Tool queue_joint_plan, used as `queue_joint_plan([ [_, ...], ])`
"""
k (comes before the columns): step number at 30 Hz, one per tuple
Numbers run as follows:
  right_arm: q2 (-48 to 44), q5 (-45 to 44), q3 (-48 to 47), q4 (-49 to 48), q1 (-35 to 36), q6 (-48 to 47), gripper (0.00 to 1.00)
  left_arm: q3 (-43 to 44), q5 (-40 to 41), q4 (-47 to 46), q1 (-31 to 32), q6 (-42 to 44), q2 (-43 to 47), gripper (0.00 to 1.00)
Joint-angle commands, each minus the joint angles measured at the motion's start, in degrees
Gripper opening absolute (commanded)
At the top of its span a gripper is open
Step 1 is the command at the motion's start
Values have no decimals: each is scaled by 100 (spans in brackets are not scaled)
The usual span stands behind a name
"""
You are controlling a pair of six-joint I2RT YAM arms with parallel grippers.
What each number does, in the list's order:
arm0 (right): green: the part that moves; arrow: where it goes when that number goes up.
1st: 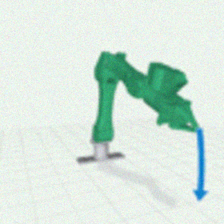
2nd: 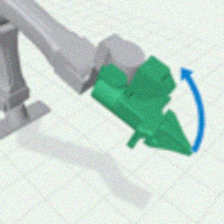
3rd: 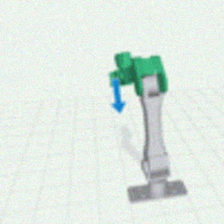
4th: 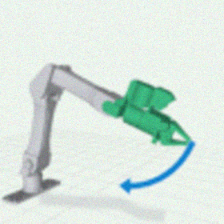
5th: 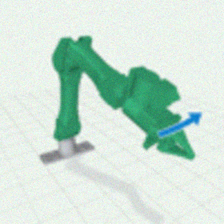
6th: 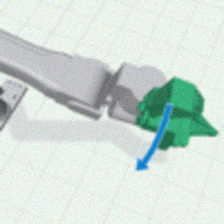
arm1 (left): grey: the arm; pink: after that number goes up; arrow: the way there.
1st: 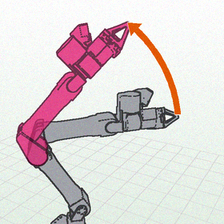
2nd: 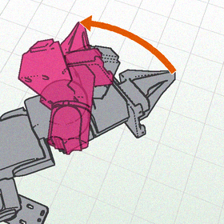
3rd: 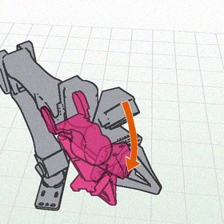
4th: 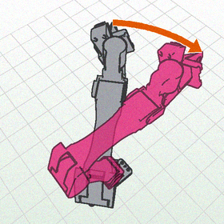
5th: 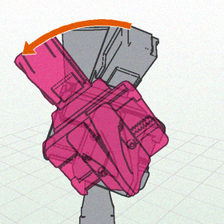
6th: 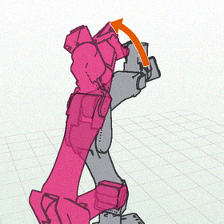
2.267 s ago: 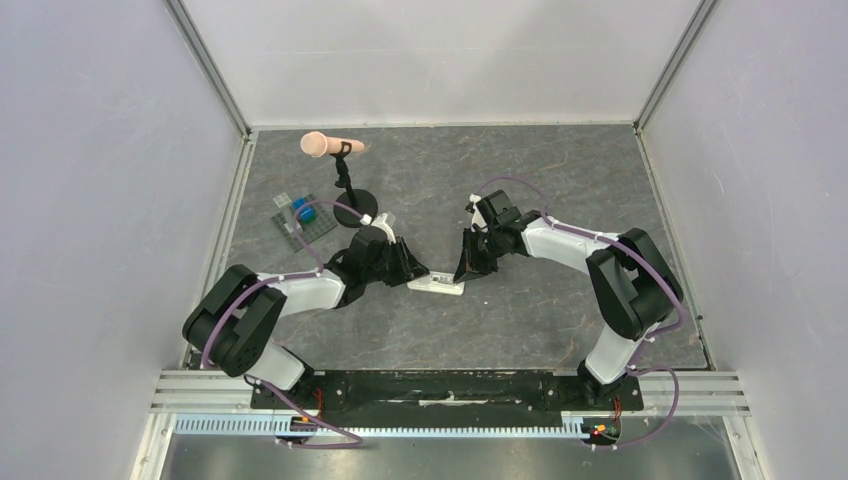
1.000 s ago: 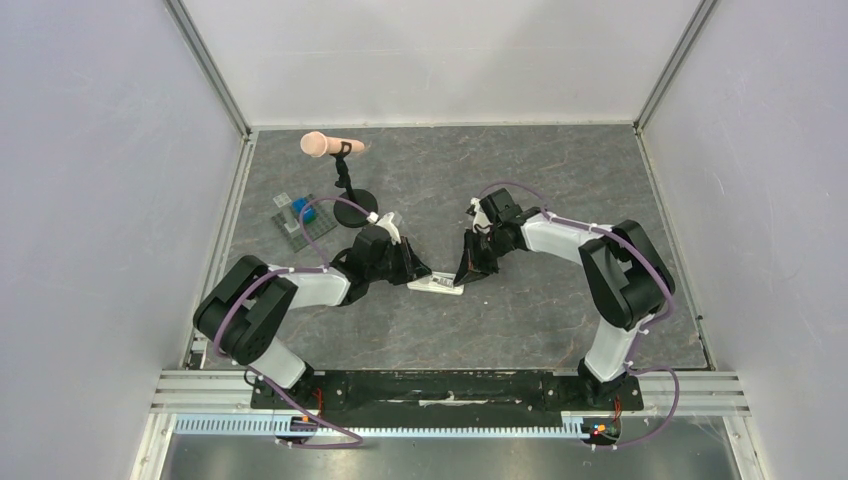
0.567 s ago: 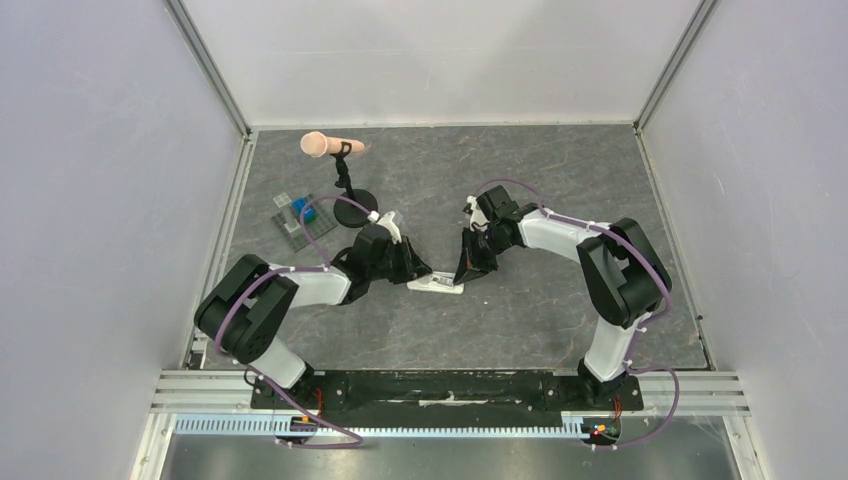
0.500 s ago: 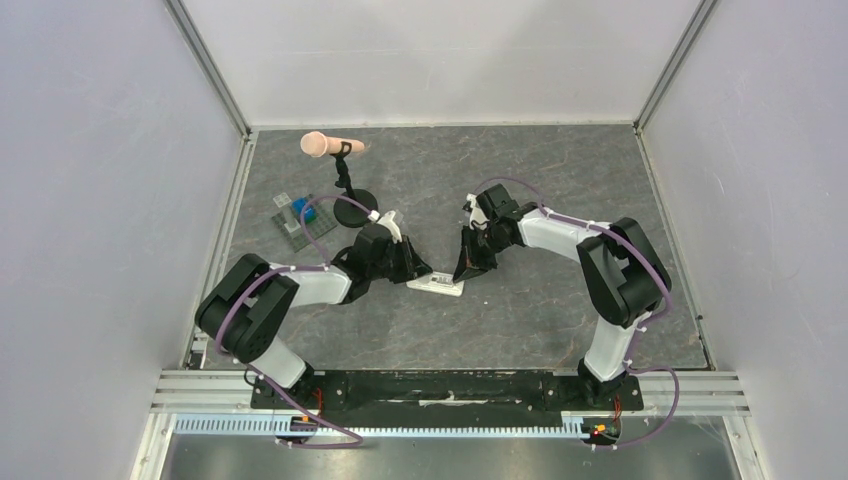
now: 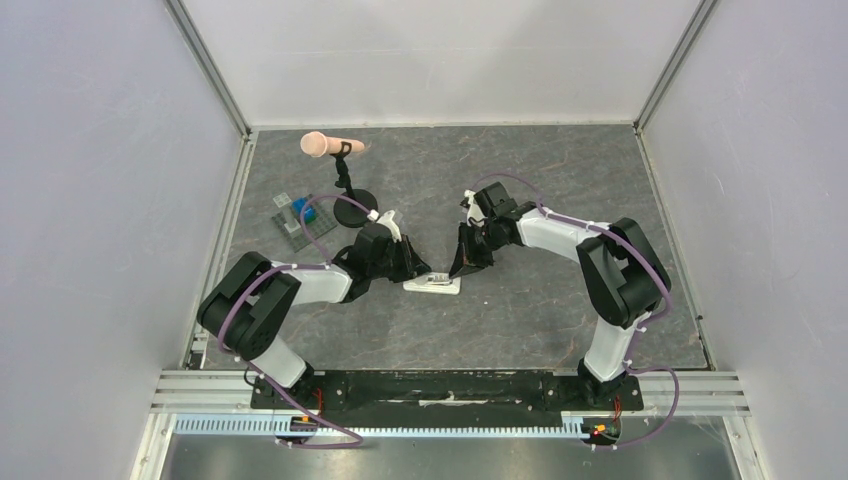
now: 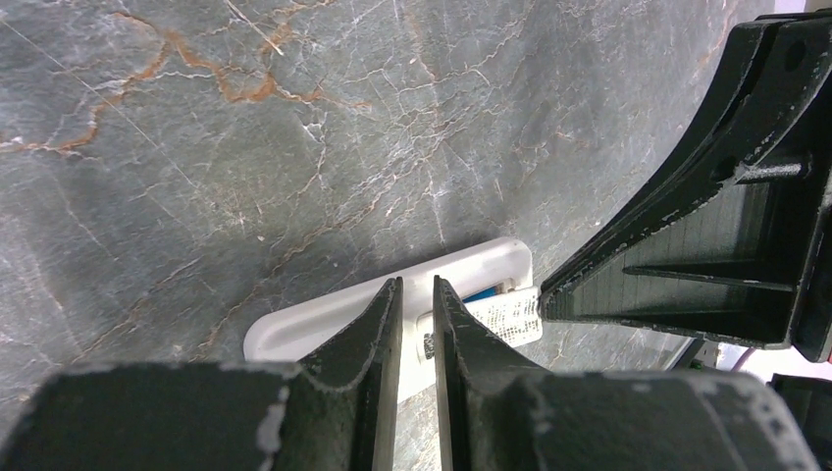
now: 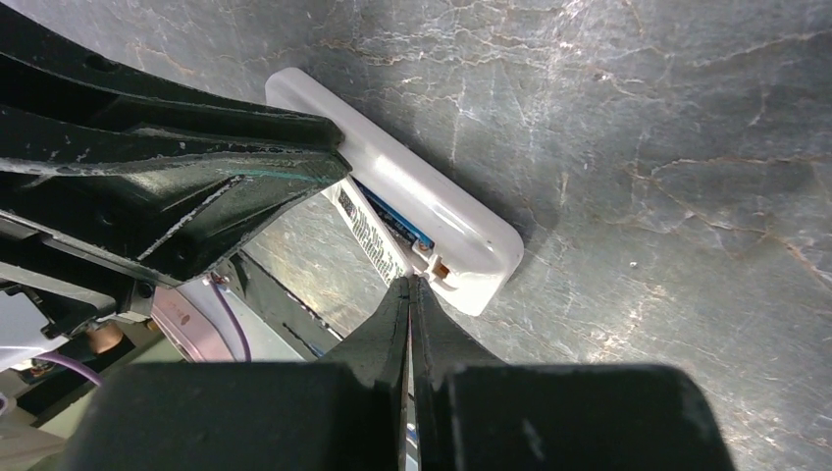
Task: Load the batteries into the remote control
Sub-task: Load the battery cover into the remote control.
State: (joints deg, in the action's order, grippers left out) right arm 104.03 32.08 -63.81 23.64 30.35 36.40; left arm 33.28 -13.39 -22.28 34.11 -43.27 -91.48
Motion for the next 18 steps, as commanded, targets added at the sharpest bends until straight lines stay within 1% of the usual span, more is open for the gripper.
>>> queue_joint_plan([
  [1, -49, 75, -5, -459, 121, 292, 0, -31, 20, 514, 30, 310, -141, 23],
  [18, 3, -470, 185, -259, 194, 387, 1, -3, -7, 484, 26, 290, -93, 23],
])
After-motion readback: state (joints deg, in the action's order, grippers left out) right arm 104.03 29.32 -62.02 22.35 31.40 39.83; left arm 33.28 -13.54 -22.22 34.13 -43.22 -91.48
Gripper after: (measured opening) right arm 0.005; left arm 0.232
